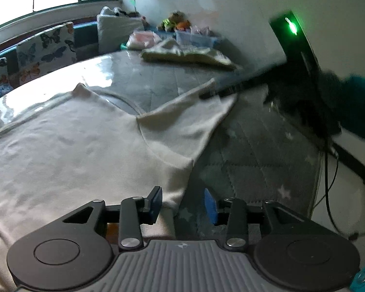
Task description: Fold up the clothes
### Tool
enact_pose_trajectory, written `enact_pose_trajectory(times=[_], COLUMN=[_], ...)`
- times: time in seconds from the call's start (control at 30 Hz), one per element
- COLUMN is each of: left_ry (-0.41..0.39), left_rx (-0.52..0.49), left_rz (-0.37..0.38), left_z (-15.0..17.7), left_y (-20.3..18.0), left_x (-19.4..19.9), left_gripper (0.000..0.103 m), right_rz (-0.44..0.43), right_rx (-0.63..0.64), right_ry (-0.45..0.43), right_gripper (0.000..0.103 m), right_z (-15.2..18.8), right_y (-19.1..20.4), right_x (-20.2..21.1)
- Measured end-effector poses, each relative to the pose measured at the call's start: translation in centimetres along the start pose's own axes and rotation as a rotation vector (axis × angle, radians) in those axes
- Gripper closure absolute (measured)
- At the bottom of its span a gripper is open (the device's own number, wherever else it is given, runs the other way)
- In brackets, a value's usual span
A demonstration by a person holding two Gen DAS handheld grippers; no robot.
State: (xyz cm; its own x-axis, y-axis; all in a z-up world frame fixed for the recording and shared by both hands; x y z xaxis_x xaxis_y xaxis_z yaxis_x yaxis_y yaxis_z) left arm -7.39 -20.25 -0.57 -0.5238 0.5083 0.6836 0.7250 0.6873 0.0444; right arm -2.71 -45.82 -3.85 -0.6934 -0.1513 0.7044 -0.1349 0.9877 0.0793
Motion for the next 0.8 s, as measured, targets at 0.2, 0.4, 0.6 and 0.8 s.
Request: enact_pose_trajectory(times=[0.2,0.4,0.6,0.8], left_ry=[-0.072,-0.074,-0.003,0.075], left_rx=[0.148,0.372,0.550,0.600], left_rz=[-0.118,-0.400,-0.753,-0.787], left_z=[0.6,4.8,10.9,14.0], left_y=[4.7,13.8,22.3,24.9], left_x=[4.9,10.8,15.4,14.7], left_gripper=[0.056,0.055,0.050,0.050], right_rz=[-0.035,-0.039,-0.095,-0.146], right_rx=[0.051,0.043,0.080,0.111], right_ry=[0.069,0.049,0.011,0.014], right_gripper=[0.048,0.044,0.042,0.041], right_z=[1.9,1.2,0.8,0.7], right_y=[3.1,4.4,7.4,10.3], right_x=[-0.8,0.2,1.1,0.6])
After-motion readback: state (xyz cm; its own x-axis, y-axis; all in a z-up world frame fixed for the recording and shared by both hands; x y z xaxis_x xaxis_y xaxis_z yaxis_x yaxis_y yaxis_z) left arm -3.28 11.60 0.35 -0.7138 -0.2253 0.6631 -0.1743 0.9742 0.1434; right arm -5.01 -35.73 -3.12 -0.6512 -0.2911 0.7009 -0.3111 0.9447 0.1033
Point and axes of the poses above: each gripper's, at about its wrist camera, not at the fingertips, and x roughly against the way its jaws point, y to its left, z to its underside, the point moved 6 cm from there along -x, roughly the way its jaws point, and after that the axes turned 14 degrees about -z, right-handed, at the moved point
